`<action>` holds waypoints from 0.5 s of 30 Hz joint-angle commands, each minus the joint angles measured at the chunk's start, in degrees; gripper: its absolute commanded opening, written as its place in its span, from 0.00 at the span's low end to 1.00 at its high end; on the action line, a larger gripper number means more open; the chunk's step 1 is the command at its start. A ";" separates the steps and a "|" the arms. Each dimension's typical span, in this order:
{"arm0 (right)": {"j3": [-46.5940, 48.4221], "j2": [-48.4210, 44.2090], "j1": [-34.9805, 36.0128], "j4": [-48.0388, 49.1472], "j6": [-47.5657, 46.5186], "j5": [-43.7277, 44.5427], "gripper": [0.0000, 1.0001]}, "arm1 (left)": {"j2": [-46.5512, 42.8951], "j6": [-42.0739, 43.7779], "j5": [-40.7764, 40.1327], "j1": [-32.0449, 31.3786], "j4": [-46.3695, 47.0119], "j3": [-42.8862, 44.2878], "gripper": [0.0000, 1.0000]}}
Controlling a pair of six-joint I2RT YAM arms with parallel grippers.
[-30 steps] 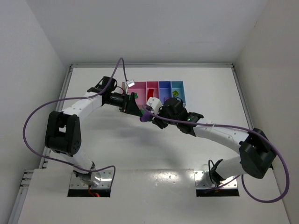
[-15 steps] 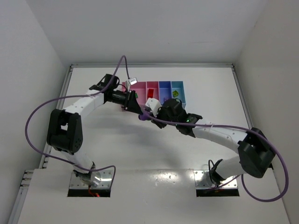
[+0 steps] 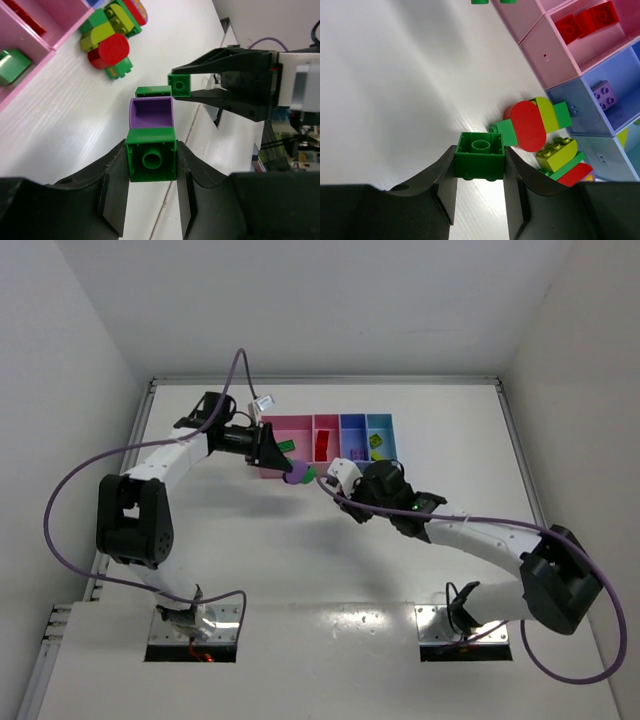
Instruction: Sort the legos into containers by color
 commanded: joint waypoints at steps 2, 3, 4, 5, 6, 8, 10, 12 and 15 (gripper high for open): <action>4.70 -1.29 -2.06 -0.24 4.56 -6.59 0.00 | -5.23 1.74 -2.72 2.24 0.68 0.83 0.03; 6.29 0.46 -2.07 -1.90 6.48 -8.36 0.00 | -6.89 1.74 -5.25 2.77 0.68 0.31 0.03; 10.05 1.79 -2.85 -2.87 7.28 -10.12 0.00 | -7.95 1.74 -6.67 3.39 1.20 -0.31 0.03; 12.17 3.28 -3.56 -3.75 8.25 -11.61 0.00 | -9.00 0.08 -8.34 4.79 1.91 -0.83 0.03; 14.37 5.03 -3.56 -4.55 9.13 -14.32 0.00 | -10.15 -0.80 -11.66 5.58 3.65 -1.36 0.03; 21.31 10.92 -4.09 -5.08 10.72 -16.80 0.00 | -13.66 -2.47 -14.67 7.86 5.33 -3.11 0.03; 26.06 15.23 -4.09 -5.61 11.42 -16.81 0.00 | -15.86 -3.80 -18.87 9.10 6.65 -3.65 0.03; 36.83 22.52 -4.09 -5.60 12.21 -16.81 0.00 | -18.32 -4.33 -20.13 10.34 6.66 -5.23 0.03; 50.01 34.35 -4.70 -9.90 14.58 -17.43 0.00 | -20.17 -4.85 -20.13 12.00 6.66 -6.73 0.03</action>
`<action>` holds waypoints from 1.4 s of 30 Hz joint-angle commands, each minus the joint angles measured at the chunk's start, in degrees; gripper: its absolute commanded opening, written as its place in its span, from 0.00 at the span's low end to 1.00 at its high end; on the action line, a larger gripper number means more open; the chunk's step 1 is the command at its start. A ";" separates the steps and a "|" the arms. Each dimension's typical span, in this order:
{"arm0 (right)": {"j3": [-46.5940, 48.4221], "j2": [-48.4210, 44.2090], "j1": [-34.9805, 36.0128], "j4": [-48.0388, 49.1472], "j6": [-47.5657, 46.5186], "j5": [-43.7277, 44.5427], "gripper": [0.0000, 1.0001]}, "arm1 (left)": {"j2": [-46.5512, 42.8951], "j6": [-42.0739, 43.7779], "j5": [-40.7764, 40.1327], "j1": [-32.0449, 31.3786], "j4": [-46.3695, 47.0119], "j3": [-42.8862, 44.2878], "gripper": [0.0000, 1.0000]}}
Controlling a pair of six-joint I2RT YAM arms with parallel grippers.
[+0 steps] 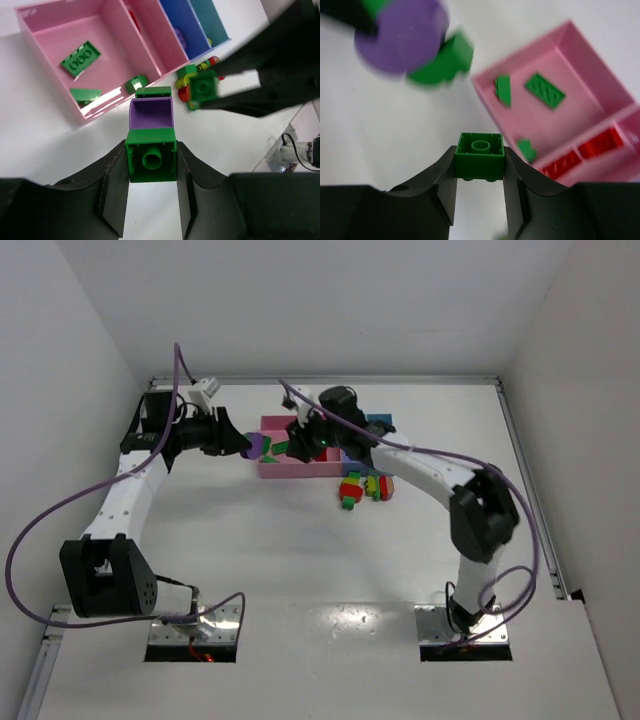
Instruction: Sort the legos into containers by color
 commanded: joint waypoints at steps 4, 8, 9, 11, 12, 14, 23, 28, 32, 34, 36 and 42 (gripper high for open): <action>25.08 22.21 -2.66 -7.14 7.21 -4.82 0.00 | -3.55 -1.80 -1.77 2.81 1.72 -3.59 0.03; 35.71 32.04 -4.51 -12.23 9.68 -7.90 0.07 | -4.69 -1.80 -1.77 3.43 1.72 -4.12 0.03; 39.21 33.56 -5.03 -15.11 9.68 -8.43 0.10 | -4.69 -1.80 -1.77 3.95 1.72 -4.12 0.03; 40.13 35.33 -5.56 -15.84 9.68 -9.57 0.21 | -4.69 -1.80 -1.24 3.96 1.72 -4.12 0.03; 39.34 35.33 -5.56 -15.85 10.29 -9.57 0.26 | -4.69 -1.80 -1.24 4.48 1.72 -4.12 0.03; 36.72 34.72 -6.09 -14.36 10.29 -11.16 0.45 | -4.69 -1.80 -0.72 4.48 1.72 -4.12 0.03; 26.62 24.37 -9.87 -9.36 3.26 -41.72 0.76 | 2.58 -3.82 10.52 5.63 3.47 -2.81 0.03; 20.97 20.13 -10.40 0.47 9.21 -54.56 0.76 | 5.33 -4.34 17.73 5.63 4.18 -0.43 0.03; 18.07 19.60 -9.87 10.51 19.94 -60.45 0.76 | 7.43 -3.82 22.39 5.63 4.71 0.10 0.03; 18.07 19.60 -9.87 13.58 23.89 -60.99 0.76 | 7.44 -3.82 24.42 5.02 4.71 0.10 0.03; 18.07 20.82 -9.17 15.52 27.06 -62.65 0.76 | 7.44 -3.82 25.47 4.32 4.71 0.10 0.03; 17.36 23.81 -8.64 39.06 49.82 -63.28 0.76 | 7.44 -3.82 27.06 3.25 4.71 -1.12 0.03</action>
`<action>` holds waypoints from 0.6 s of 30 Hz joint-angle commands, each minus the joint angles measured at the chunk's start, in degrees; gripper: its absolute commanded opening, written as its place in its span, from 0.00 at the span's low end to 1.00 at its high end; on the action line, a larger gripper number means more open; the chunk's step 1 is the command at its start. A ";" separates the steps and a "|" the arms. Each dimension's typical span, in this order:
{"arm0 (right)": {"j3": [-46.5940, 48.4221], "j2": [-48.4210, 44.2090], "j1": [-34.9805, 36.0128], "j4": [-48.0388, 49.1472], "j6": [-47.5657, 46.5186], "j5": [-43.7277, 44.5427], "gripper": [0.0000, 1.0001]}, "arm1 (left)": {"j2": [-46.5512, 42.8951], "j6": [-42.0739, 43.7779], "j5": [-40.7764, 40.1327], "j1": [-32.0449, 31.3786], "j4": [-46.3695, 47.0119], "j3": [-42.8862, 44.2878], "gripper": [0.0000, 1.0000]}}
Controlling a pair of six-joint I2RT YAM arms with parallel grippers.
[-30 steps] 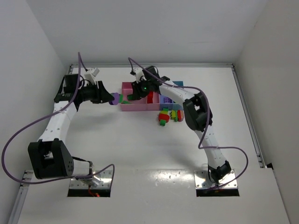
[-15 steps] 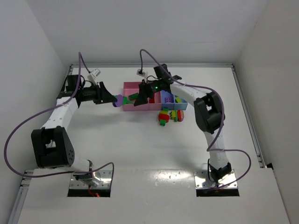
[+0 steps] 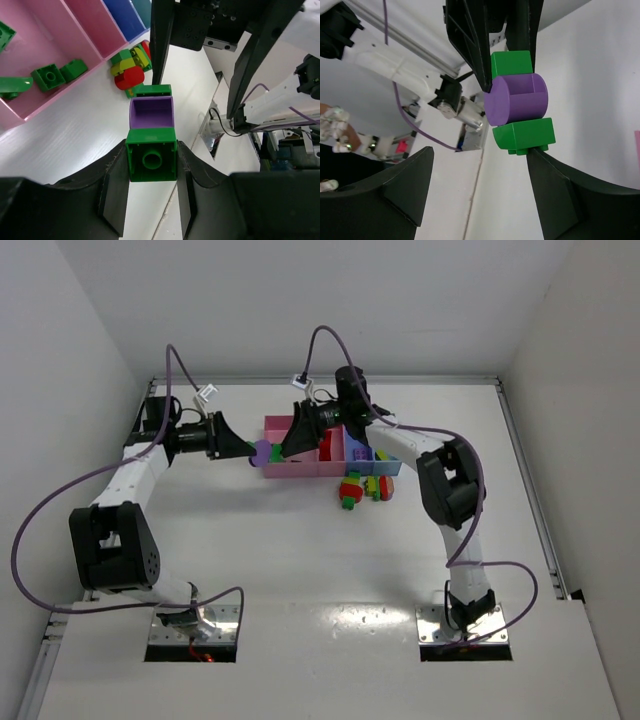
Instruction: Sort the legos into containers by color
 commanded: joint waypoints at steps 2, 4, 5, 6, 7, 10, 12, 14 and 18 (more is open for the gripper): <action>-0.32 1.77 1.02 20.51 16.06 -3.39 0.75 | -0.78 -0.12 3.89 -1.05 1.91 0.42 0.03; 0.21 2.38 1.63 20.52 16.68 -3.39 0.70 | -0.79 -0.12 4.42 -1.05 1.91 0.42 0.03; 0.21 2.38 1.64 20.52 16.68 -3.39 0.68 | -0.79 0.40 4.42 -1.05 1.91 0.42 0.03; 0.21 2.38 1.64 19.91 16.68 -3.39 0.68 | -0.79 0.40 4.94 -1.05 1.91 0.42 0.03; 0.21 2.99 2.25 19.90 16.68 -3.39 0.68 | -0.79 0.40 4.95 -1.05 1.91 0.42 0.03; -0.57 3.00 2.26 19.38 16.68 -3.39 0.68 | -1.40 0.40 5.47 -1.05 1.91 0.94 0.03; -1.28 3.00 2.26 19.38 16.68 -3.39 0.68 | -2.10 0.40 5.47 -1.05 1.91 0.95 0.03; -1.81 3.00 2.26 19.38 16.68 -3.39 0.68 | -2.71 0.40 5.47 -1.05 1.91 0.95 0.03; -2.34 3.53 1.73 19.38 16.68 -3.39 0.68 | -3.42 0.40 5.47 -1.05 1.91 0.42 0.03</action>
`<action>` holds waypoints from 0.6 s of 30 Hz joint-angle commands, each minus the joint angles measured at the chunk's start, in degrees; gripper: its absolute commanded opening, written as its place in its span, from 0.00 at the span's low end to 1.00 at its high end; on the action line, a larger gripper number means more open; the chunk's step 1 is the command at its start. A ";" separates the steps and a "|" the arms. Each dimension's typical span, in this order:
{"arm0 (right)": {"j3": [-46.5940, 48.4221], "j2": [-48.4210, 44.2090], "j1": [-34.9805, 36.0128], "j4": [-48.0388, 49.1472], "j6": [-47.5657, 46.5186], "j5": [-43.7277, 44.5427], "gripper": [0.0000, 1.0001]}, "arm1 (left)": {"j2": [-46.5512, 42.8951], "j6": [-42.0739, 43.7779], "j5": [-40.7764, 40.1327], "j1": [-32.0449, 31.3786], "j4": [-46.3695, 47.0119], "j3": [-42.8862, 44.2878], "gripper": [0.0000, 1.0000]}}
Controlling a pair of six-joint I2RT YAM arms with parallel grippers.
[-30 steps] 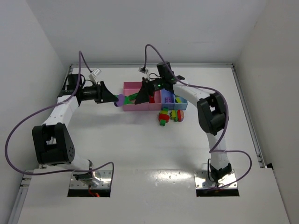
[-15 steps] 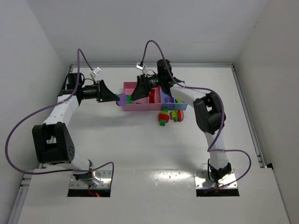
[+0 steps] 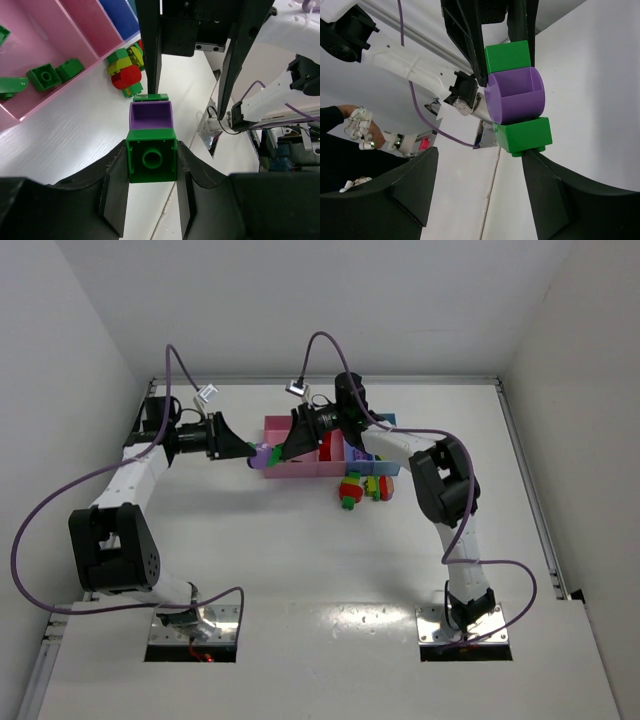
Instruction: Sort the legos into containers by color
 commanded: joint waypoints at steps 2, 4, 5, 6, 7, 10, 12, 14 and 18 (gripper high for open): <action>-0.29 0.40 1.47 3.66 -0.80 -0.26 0.68 | -3.86 -0.27 4.53 -1.03 1.82 0.44 0.03; -0.81 0.40 0.94 3.66 -0.81 -0.26 0.68 | -4.48 -0.28 4.53 -1.03 1.82 -0.08 0.03; -0.81 0.40 0.94 3.66 -0.81 -0.26 0.68 | -5.09 -0.28 4.53 -1.03 1.82 -0.09 0.03; -1.51 0.40 0.94 3.66 -1.33 -0.26 0.68 | -5.09 -0.28 4.53 -1.03 1.82 -0.09 0.03; -1.52 0.40 0.94 3.66 -1.33 -0.26 0.68 | -5.09 -0.80 4.53 -1.03 1.82 -0.09 0.03; -2.57 0.40 0.94 3.66 -1.33 -0.79 0.67 | -5.62 -0.80 4.53 -1.03 1.82 -0.70 0.03; -3.27 -0.21 1.47 4.19 -1.86 -0.79 0.67 | -6.15 -0.80 4.53 -1.03 1.82 -0.70 0.03; -3.89 -0.21 1.47 4.71 -1.86 -0.79 0.67 | -6.15 -1.33 4.53 -1.03 1.82 -1.23 0.03; -4.42 -0.83 1.47 5.33 -1.86 -1.93 0.67 | -6.15 -1.33 4.53 -1.03 1.82 -1.75 0.03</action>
